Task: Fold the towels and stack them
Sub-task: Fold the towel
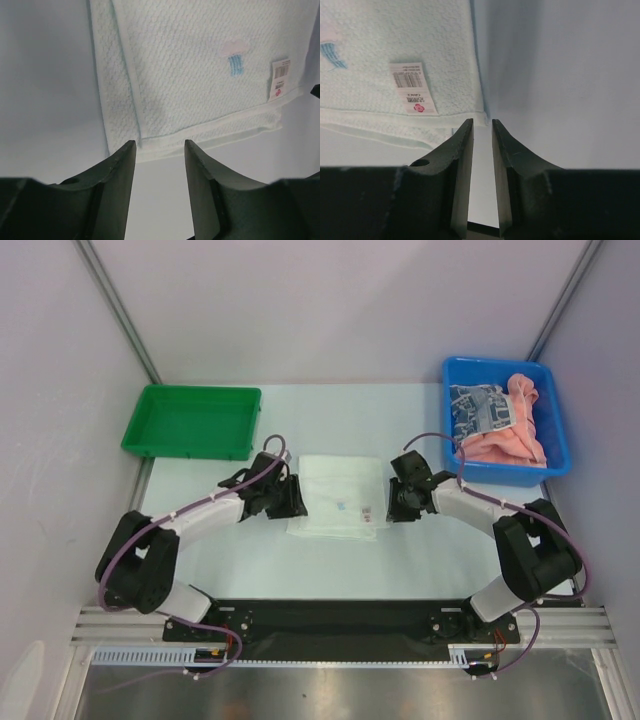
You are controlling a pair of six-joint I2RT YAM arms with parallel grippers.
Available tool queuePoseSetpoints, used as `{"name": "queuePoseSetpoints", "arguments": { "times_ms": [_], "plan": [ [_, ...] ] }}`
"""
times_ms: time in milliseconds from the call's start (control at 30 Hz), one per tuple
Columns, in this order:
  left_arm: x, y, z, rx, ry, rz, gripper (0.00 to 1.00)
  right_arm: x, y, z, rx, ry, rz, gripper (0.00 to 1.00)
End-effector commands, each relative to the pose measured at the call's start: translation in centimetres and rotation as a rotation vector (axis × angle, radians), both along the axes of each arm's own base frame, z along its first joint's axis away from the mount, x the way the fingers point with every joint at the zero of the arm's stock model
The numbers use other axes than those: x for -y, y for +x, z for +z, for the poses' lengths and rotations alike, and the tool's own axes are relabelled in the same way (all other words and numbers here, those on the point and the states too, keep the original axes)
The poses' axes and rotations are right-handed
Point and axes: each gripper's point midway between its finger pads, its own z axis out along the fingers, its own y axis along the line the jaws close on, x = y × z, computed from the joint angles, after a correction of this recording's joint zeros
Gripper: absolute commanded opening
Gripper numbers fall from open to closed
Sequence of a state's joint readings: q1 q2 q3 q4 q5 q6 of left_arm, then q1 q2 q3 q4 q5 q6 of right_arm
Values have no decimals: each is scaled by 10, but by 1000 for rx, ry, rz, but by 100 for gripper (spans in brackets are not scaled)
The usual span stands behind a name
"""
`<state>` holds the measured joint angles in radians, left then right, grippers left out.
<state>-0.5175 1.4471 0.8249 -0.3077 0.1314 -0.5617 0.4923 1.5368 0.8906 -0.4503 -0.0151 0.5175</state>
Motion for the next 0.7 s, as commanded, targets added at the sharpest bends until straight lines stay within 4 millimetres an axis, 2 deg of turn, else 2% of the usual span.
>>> {"name": "queuePoseSetpoints", "arguments": {
  "times_ms": [0, 133, 367, 667],
  "plan": [
    [11, 1, -12, -12, -33, 17, 49, 0, 16, -2, 58, 3, -74, 26],
    [12, -4, -26, -39, 2, 21, 48, 10, 10, -19, 45, -50, -95, 26],
    [7, -6, -45, -64, 54, 58, 43, 13, 8, -31, 61, -76, -92, 26],
    [3, -7, -49, -70, 86, 65, 24, 6, 0, -38, 34, -77, -82, 26]
  ]
}}
